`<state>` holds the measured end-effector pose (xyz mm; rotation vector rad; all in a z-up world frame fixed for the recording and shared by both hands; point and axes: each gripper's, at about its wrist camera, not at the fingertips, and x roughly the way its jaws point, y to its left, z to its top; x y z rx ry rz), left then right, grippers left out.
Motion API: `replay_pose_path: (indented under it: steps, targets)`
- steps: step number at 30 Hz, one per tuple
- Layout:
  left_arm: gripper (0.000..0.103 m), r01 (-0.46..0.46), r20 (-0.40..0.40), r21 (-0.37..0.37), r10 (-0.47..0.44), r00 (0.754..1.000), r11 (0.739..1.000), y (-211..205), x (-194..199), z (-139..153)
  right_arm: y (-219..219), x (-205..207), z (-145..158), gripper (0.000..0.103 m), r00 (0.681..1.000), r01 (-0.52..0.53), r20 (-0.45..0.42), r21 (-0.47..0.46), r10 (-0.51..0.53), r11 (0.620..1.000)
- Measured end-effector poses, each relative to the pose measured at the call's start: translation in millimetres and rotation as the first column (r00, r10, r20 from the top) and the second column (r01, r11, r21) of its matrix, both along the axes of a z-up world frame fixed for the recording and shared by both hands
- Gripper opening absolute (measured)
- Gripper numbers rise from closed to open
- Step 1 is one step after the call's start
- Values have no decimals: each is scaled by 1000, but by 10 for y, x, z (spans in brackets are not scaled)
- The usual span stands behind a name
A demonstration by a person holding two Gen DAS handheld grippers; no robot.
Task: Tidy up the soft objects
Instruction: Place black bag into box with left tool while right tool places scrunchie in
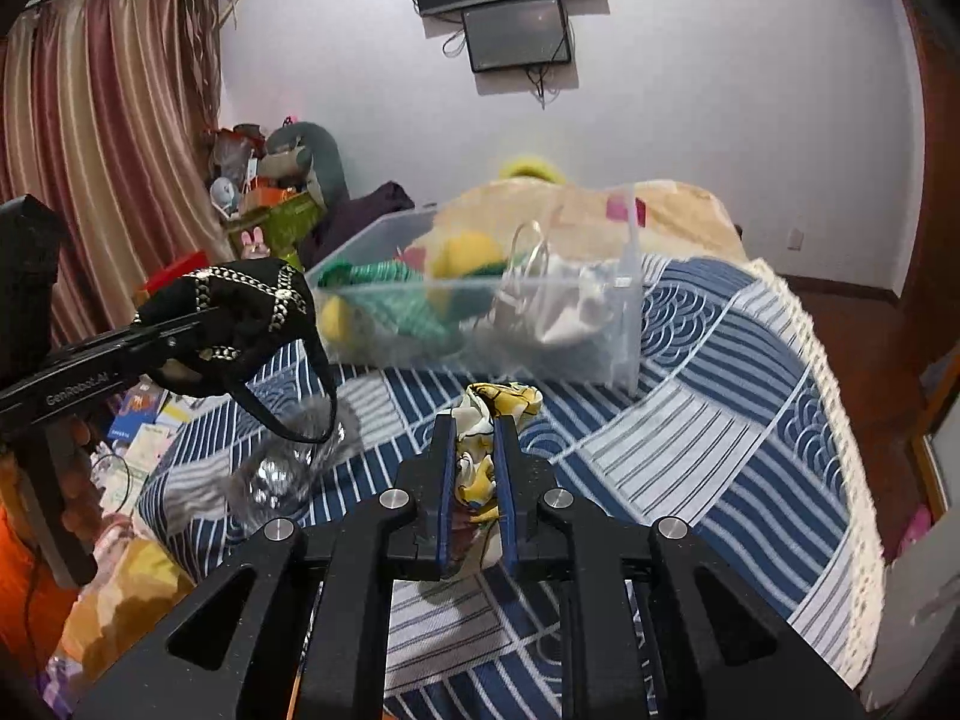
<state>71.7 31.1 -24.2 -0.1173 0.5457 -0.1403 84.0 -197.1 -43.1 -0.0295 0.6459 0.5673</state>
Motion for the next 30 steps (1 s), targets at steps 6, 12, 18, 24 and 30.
replay_pose_path:
  steps: [6,12,18,24,30]
  targets:
    - [19,-8,56,12,7,998,1000,-32,92,176,-14,67,320,11,996,12,83,9,-12,1000]
    - [19,-41,94,26,38,995,999,3,247,291,46,230,658,11,983,34,182,10,-35,999]
    - [19,-73,107,1,72,992,997,77,481,334,231,510,820,11,974,56,218,-2,-54,998]
    - [19,-82,80,-34,85,993,996,109,795,291,444,757,788,11,975,64,214,-30,-56,998]
    - [19,-69,38,-20,70,997,997,23,1105,122,621,977,626,11,979,96,190,-93,-77,991]
